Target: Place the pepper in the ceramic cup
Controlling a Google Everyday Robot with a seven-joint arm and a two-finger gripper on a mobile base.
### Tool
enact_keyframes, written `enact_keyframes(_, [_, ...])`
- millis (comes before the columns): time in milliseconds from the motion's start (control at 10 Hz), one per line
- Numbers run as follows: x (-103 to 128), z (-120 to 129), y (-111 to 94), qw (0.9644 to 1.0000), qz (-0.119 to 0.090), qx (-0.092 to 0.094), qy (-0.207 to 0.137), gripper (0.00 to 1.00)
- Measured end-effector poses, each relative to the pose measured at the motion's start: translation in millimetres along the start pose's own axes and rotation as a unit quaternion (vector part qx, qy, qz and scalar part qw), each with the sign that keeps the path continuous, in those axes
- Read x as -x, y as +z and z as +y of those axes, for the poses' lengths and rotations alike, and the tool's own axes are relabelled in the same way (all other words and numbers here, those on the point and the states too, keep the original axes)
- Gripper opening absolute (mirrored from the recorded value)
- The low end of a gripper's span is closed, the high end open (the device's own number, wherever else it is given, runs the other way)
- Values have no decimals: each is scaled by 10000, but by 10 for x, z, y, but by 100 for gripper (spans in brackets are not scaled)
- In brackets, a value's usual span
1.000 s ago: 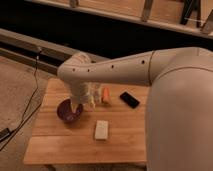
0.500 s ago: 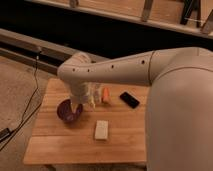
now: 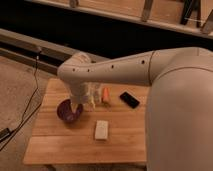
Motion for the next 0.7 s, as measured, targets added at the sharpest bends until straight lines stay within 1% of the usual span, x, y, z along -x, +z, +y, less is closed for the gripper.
enact_keyframes(100, [0,-23,-1,10000,9,-23,-5,65])
enact_keyframes(300, [85,-414,-51,9992,-3,-393,-67,65])
enact_keyframes(500, [245,-847,-167,9961,-31,-843,-258,65])
enact_keyframes(600, [289,-925,-188,9954,-31,-914,-291,65])
enact_keyframes(700, [397,-1129,-216,9938,-5,-1069,-315,65])
